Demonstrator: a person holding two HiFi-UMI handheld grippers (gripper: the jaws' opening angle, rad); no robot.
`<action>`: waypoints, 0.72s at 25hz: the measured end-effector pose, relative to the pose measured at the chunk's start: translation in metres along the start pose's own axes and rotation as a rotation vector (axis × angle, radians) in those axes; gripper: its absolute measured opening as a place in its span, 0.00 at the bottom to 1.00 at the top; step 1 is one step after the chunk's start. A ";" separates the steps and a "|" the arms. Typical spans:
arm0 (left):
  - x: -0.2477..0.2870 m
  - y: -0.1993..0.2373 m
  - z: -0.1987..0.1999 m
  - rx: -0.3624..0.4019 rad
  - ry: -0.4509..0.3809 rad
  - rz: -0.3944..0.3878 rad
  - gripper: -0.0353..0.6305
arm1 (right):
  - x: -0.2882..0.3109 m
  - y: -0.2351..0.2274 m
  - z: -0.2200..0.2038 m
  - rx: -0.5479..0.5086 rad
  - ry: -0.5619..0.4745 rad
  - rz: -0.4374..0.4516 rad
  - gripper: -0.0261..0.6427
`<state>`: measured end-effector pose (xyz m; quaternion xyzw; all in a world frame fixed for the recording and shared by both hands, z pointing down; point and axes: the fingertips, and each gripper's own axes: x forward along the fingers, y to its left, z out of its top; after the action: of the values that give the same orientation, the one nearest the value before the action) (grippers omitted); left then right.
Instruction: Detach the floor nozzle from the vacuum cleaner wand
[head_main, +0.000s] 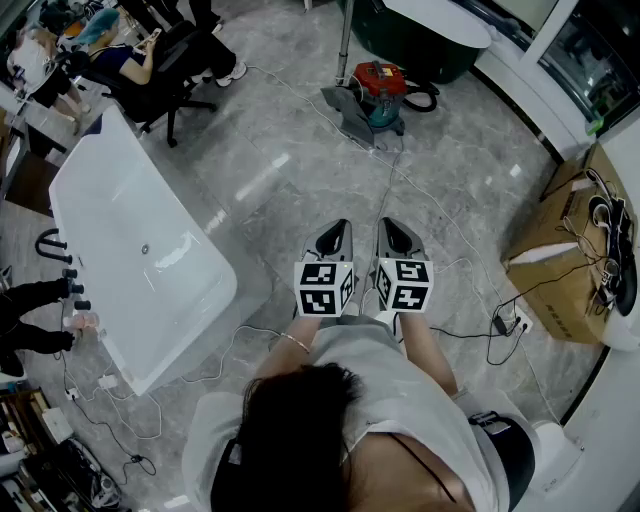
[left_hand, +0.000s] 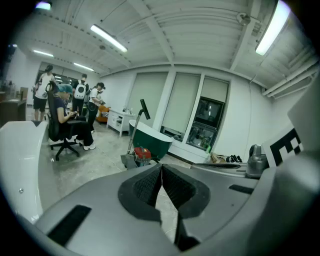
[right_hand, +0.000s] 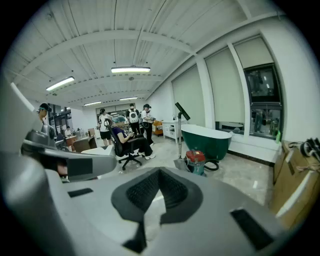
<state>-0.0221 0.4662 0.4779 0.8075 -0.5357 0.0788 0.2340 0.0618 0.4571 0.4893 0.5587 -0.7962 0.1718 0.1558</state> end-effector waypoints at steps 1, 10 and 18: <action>0.001 0.000 0.000 -0.002 0.005 0.000 0.06 | 0.001 0.000 -0.001 0.001 0.004 0.001 0.06; 0.016 0.004 0.004 0.034 0.022 0.008 0.06 | 0.014 -0.013 -0.003 0.023 0.040 -0.018 0.06; 0.027 0.021 0.008 -0.001 0.038 0.020 0.06 | 0.030 -0.012 0.007 0.042 0.029 -0.023 0.06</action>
<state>-0.0310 0.4332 0.4877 0.8003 -0.5393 0.0964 0.2436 0.0628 0.4248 0.4976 0.5686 -0.7836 0.1947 0.1574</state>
